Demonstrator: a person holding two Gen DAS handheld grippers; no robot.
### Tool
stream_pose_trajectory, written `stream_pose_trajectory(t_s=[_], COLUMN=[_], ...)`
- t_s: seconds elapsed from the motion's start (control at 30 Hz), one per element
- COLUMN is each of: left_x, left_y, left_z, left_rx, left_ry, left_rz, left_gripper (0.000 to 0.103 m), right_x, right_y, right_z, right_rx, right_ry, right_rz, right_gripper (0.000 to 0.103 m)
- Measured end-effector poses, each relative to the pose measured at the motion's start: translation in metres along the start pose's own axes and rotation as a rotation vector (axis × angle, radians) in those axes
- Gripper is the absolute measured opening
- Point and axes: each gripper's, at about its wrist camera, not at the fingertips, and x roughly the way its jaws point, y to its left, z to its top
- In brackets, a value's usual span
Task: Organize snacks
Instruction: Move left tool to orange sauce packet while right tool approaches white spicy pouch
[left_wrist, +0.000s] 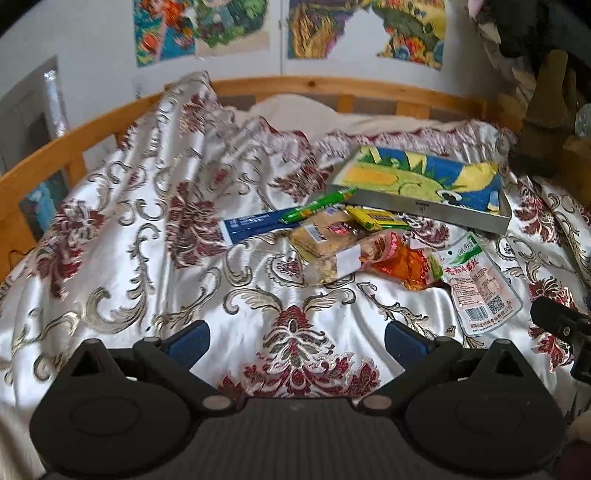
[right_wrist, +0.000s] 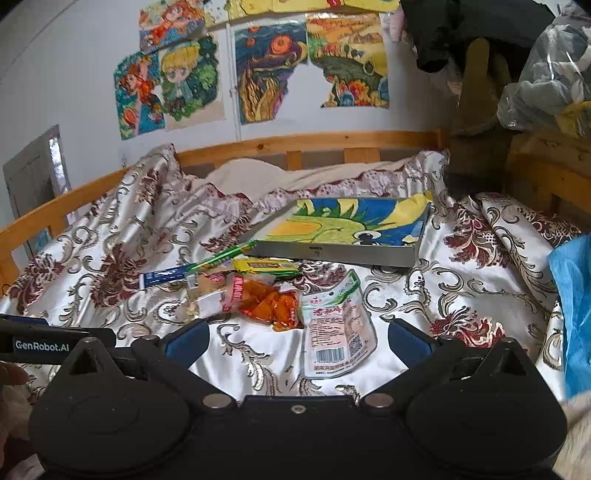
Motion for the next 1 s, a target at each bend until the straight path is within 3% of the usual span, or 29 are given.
stream_pose_trajectory(t_s=[0.37,0.5,0.6,0.73,0.87,1.0], left_x=[0.055,0.075,0.091,0.111,0.133,0.153], left_y=[0.0,-0.002,-0.005,-0.004,0.002,0.0], left_z=[0.038,0.044,0.048,0.052,0.054,0.053], left_rx=[0.052,0.039,0.033,-0.035,-0.166,-0.285], left_ry=[0.06,0.107,0.124,0.159,0.237,0.282], left_rz=[-0.109,-0.142,-0.179,-0.252,-0.364,-0.408], left_gripper=[0.103,0.103,0.103,0.103,0.103,0.103], right_x=[0.067,0.109,0.14,0.172,0.188,0.205], right_y=[-0.021,-0.04,-0.045,-0.042,-0.035,-0.025], right_z=[0.04,0.044,0.04,0.032,0.025,0.02], right_rx=[-0.01,0.045,0.047,0.008,-0.032,-0.098], right_ry=[0.103,0.206,0.266,0.324,0.381,0.417], right_rz=[-0.011,0.029,0.005,-0.002,0.019,-0.008], right_gripper=[0.102,0.102,0.102,0.102,0.102,0.102])
